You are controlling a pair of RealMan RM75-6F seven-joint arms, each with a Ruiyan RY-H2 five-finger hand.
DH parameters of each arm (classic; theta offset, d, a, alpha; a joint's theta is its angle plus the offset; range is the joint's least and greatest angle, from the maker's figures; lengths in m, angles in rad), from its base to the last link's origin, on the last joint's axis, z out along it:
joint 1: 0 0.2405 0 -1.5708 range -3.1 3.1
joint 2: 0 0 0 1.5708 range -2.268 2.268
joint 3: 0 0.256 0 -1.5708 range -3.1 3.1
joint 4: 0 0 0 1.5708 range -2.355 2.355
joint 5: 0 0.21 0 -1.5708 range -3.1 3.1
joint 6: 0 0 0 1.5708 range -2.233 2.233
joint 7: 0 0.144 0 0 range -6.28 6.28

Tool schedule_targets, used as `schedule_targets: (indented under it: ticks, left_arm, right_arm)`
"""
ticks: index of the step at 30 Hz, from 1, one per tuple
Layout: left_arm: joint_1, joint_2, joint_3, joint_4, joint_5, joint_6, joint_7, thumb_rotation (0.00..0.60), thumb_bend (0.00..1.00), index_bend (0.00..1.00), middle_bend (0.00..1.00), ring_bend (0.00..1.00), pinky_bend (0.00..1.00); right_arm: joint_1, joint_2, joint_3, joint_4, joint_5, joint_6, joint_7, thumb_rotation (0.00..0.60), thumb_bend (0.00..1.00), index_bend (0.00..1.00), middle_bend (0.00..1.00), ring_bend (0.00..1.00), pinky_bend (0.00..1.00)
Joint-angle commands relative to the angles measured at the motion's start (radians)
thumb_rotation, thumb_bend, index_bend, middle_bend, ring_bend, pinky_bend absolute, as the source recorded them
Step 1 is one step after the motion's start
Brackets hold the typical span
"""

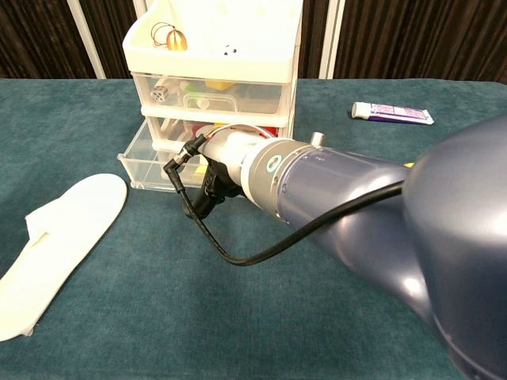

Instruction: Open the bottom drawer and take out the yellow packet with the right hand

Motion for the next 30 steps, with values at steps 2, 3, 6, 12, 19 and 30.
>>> schedule_targets:
  ticks: [2,3,6,12,19,30]
  left_arm:
    - [0.000,0.000,0.000,0.000,0.001,0.001,0.000,0.600,0.46,0.05,0.00,0.00,0.00]
    - [0.000,0.000,0.000,-0.001,0.001,0.001,0.000,0.600,0.46,0.05,0.00,0.00,0.00]
    - [0.001,0.000,0.000,0.000,0.000,0.001,-0.001,0.600,0.46,0.05,0.00,0.00,0.00]
    - [0.000,0.001,-0.001,-0.001,-0.001,0.001,-0.001,0.600,0.46,0.05,0.00,0.00,0.00]
    - [0.000,0.001,-0.001,0.000,-0.002,0.000,-0.002,0.600,0.46,0.05,0.00,0.00,0.00]
    - [0.000,0.001,-0.001,0.000,-0.001,0.000,-0.001,0.600,0.46,0.05,0.00,0.00,0.00]
  right_arm:
    - [0.002,0.000,0.004,-0.005,0.009,0.003,-0.006,0.600,0.52,0.23,0.91,1.00,1.00]
    - [0.003,0.001,0.004,-0.008,0.011,0.003,-0.007,0.600,0.52,0.23,0.91,1.00,1.00]
    - [0.007,0.003,0.006,-0.017,0.013,0.008,-0.015,0.600,0.52,0.23,0.91,1.00,1.00]
    - [0.013,0.005,0.011,-0.027,0.023,0.018,-0.027,0.600,0.52,0.23,0.91,1.00,1.00]
    - [0.016,0.004,0.003,-0.033,0.035,0.019,-0.036,0.600,0.52,0.23,0.91,1.00,1.00]
    - [0.017,0.007,-0.007,-0.047,0.035,0.027,-0.044,0.600,0.52,0.23,0.91,1.00,1.00]
